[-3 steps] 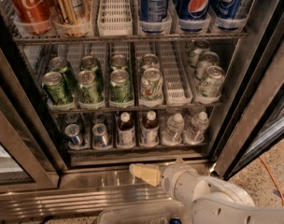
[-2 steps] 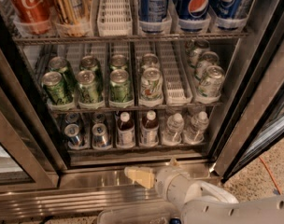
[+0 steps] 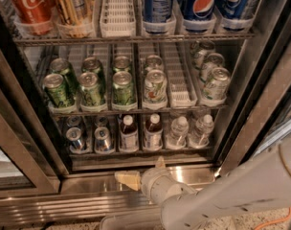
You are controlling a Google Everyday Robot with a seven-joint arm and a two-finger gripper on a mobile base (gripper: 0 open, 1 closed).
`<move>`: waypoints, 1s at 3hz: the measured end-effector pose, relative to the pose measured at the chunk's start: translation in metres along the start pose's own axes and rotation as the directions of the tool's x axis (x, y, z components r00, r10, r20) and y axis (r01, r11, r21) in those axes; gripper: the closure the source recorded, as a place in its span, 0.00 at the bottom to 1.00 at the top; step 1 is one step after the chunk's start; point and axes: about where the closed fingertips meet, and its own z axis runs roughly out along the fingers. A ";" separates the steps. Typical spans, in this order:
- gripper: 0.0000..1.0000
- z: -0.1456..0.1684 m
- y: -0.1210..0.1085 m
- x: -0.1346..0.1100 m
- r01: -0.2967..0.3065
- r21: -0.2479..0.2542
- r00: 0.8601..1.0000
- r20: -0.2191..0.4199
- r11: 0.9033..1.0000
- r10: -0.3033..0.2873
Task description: Pick blue plastic bottle from bottom shelf of fridge
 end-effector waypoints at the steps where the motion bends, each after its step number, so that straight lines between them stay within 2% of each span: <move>1: 0.00 0.024 -0.003 -0.003 0.041 0.040 0.999 0.018 0.998 -0.041; 3: 0.00 0.024 -0.030 -0.016 0.007 0.167 0.998 0.058 0.986 -0.017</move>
Offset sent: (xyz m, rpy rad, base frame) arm 0.0477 -0.0193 -0.0102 -0.0888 -0.0632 -0.1804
